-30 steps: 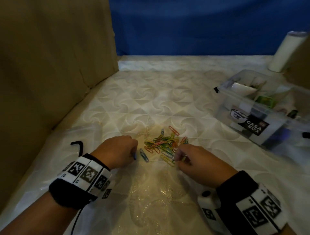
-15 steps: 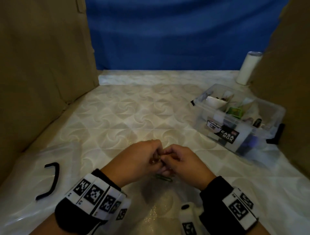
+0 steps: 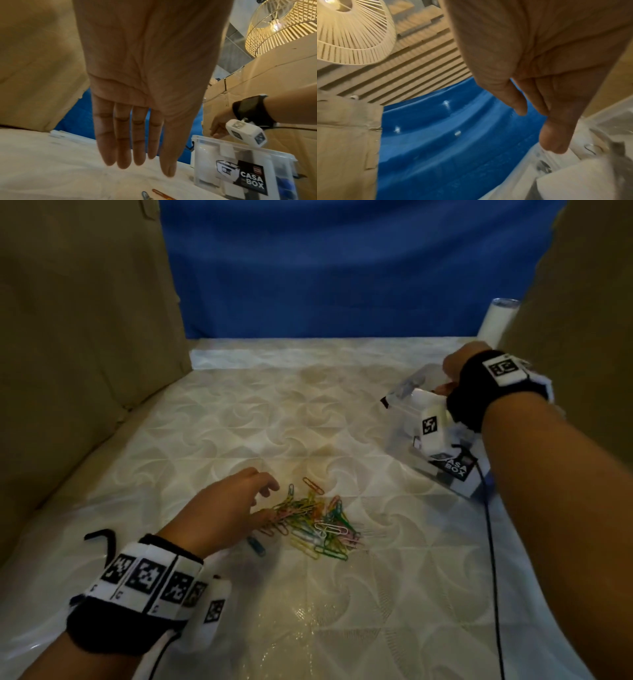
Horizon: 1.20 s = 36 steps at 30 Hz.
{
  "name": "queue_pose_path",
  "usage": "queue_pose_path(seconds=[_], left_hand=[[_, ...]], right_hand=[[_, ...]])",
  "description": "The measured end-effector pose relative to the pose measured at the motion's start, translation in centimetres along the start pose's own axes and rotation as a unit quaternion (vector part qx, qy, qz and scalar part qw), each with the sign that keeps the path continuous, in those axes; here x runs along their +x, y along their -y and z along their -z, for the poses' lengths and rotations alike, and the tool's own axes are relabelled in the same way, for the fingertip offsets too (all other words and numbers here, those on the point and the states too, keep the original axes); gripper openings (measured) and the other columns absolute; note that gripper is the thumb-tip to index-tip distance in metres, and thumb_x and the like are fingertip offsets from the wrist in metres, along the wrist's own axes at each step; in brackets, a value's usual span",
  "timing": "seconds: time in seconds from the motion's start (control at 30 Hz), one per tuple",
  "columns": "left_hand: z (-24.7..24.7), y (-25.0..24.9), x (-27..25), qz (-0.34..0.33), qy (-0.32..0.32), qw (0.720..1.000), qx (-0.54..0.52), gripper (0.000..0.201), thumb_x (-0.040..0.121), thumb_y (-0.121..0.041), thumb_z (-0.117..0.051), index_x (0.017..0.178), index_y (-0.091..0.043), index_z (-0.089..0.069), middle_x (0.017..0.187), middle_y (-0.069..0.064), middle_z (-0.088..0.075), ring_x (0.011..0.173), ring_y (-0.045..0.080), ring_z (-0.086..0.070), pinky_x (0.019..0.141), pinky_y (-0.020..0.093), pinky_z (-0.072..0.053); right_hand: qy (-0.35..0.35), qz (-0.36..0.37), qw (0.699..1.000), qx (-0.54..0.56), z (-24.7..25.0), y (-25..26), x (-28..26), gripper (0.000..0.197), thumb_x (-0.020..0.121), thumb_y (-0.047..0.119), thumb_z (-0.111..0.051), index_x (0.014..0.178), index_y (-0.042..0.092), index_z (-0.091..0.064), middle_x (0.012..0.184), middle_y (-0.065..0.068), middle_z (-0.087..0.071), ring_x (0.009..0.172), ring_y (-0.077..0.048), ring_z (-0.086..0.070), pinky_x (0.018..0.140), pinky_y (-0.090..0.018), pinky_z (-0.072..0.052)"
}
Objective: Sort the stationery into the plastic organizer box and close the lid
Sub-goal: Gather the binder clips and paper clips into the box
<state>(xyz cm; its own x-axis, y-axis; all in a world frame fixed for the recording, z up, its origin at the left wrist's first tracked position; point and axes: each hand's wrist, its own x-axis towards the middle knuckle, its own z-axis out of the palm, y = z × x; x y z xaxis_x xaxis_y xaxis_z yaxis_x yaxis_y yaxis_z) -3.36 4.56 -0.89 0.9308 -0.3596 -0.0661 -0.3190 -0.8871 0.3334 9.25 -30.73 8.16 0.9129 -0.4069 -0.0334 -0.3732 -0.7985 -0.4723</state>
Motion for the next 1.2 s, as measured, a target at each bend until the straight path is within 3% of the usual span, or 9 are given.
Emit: queue_pose_path(seconds=[0.1,0.17,0.23,0.33,0.5,0.63,0.77,1.03,1.2], left_hand=[[0.2,1.9,-0.5,0.053,0.071,0.996,0.000,0.044,0.080,-0.033,-0.071,0.119,-0.031,-0.052,0.102,-0.010,-0.057,0.081,0.008,-0.056,0.072,0.020,-0.045],[-0.2,2.7,-0.6,0.082,0.132,0.988,-0.006,0.047,0.078,-0.027,-0.072,0.118,-0.029,-0.048,0.095,-0.008,-0.063,0.078,0.007,-0.058,0.069,0.021,-0.046],[-0.9,3.1,-0.3,0.102,0.175,0.979,-0.010,0.049,0.076,-0.021,-0.072,0.116,-0.027,-0.044,0.090,-0.006,-0.068,0.077,0.008,-0.059,0.070,0.023,-0.047],[-1.7,2.6,1.0,0.109,0.195,0.975,-0.016,0.054,0.070,-0.021,-0.075,0.113,-0.026,-0.043,0.091,-0.003,-0.067,0.082,0.015,-0.061,0.076,0.032,-0.051],[-2.8,-0.3,3.1,0.057,0.146,0.987,-0.035,0.046,0.072,-0.024,-0.077,0.106,-0.018,-0.047,0.084,-0.003,-0.061,0.080,0.018,-0.058,0.064,0.029,-0.045],[-3.0,-1.9,4.3,0.007,0.103,0.995,-0.014,0.061,0.066,-0.033,-0.081,0.114,-0.029,-0.043,0.101,-0.008,-0.051,0.094,0.015,-0.051,0.077,0.033,-0.046],[-2.6,-2.4,4.7,-0.065,0.180,0.980,0.060,0.086,0.073,-0.034,-0.077,0.144,-0.035,-0.029,0.143,-0.007,-0.029,0.126,0.021,-0.030,0.107,0.037,-0.032],[-2.3,-1.7,4.1,-0.068,0.119,0.989,0.063,0.041,0.078,-0.029,-0.071,0.118,-0.030,-0.059,0.113,-0.005,-0.053,0.103,0.017,-0.053,0.087,0.032,-0.047],[-2.9,-1.6,3.5,-0.045,0.086,0.994,0.052,0.035,0.081,-0.026,-0.068,0.115,-0.027,-0.061,0.105,-0.003,-0.054,0.096,0.017,-0.055,0.078,0.026,-0.042]], right_hand=[[-0.022,0.036,0.999,-0.029,-0.5,0.9,-1.5,0.041,0.086,0.024,-0.059,0.123,0.005,-0.058,0.126,-0.016,-0.060,0.111,-0.031,-0.060,0.086,-0.029,-0.054],[-0.090,0.080,0.988,0.092,-1.7,1.2,-3.9,0.031,0.091,0.017,-0.053,0.118,0.004,-0.061,0.120,-0.014,-0.062,0.109,-0.028,-0.061,0.095,-0.035,-0.049],[-0.103,0.153,0.970,0.158,-4.2,0.8,-8.3,0.024,0.090,0.015,-0.054,0.111,0.006,-0.063,0.111,-0.011,-0.064,0.096,-0.021,-0.060,0.086,-0.024,-0.044],[0.100,0.200,0.974,0.039,-9.2,-0.7,-13.2,0.022,0.086,0.027,-0.066,0.106,0.018,-0.060,0.106,-0.005,-0.063,0.082,-0.015,-0.055,0.067,-0.023,-0.038],[0.304,0.142,0.939,-0.077,-12.6,-0.9,-16.6,0.084,0.061,0.050,-0.082,0.129,0.026,-0.039,0.120,0.000,-0.044,0.108,-0.020,-0.052,0.091,-0.036,-0.047],[0.299,0.168,0.932,-0.120,-13.9,-0.1,-17.5,0.095,0.056,0.049,-0.085,0.131,0.028,-0.031,0.122,-0.002,-0.038,0.111,-0.025,-0.052,0.094,-0.041,-0.048],[0.296,0.193,0.926,-0.129,-14.3,0.5,-16.9,0.076,0.066,0.043,-0.081,0.125,0.026,-0.037,0.118,-0.006,-0.038,0.105,-0.027,-0.054,0.093,-0.039,-0.048],[0.274,0.221,0.926,-0.137,-14.8,0.6,-15.6,0.034,0.084,0.026,-0.064,0.115,0.020,-0.052,0.117,-0.009,-0.047,0.100,-0.027,-0.054,0.080,-0.029,-0.042],[0.284,0.218,0.927,-0.111,-15.4,1.4,-16.5,0.055,0.074,0.039,-0.074,0.117,0.020,-0.046,0.109,-0.002,-0.040,0.095,-0.023,-0.054,0.081,-0.032,-0.049]])
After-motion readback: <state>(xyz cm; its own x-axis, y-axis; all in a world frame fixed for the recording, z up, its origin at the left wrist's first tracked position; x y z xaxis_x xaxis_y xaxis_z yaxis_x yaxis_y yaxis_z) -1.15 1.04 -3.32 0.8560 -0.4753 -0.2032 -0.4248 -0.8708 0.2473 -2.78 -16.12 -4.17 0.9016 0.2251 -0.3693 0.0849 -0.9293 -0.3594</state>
